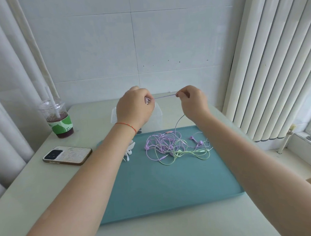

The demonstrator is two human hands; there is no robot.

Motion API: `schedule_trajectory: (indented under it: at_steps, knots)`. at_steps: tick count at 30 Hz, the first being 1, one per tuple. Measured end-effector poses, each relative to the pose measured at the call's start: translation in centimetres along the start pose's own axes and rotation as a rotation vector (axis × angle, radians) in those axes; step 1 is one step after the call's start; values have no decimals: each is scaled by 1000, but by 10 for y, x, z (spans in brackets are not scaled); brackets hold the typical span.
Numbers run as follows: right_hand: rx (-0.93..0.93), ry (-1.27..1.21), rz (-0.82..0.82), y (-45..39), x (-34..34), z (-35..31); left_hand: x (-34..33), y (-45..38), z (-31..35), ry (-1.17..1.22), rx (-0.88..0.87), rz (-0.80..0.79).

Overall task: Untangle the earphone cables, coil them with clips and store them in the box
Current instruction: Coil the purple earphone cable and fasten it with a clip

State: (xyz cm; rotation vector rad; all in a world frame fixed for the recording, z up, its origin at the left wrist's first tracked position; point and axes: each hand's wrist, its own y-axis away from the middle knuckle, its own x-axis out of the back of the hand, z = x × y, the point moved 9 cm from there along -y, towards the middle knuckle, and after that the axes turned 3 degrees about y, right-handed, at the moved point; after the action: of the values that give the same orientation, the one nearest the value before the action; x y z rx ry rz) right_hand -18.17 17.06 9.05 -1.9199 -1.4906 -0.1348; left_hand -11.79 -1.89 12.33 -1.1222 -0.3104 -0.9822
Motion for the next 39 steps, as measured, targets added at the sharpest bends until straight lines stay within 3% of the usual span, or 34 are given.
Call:
schedule_trajectory:
  at_steps: [3,8,11,14,23,32,36,39]
  knots:
    - [-3,-6,13,0,1,-1,-6,3,1,49,69,-58]
    - [11,24,20,1,2,-1,-58,30,1,764,433,-600]
    - [17,27,8,2,0,-1,-66,38,1,925,543,-666]
    - [22,29,-20,4,-5,-3,-68,44,4,993,549,-704]
    - [46,14,-61,8,-14,-10,-71,48,14,1083,504,-736]
    - [47,30,-51,11,-17,-10,-71,43,4,1016,531,-475]
    - [27,28,-36,10,-14,-3,-57,36,-17,732,518,-266]
    - [4,23,-16,7,-10,1,-54,33,-19,518,421,-296]
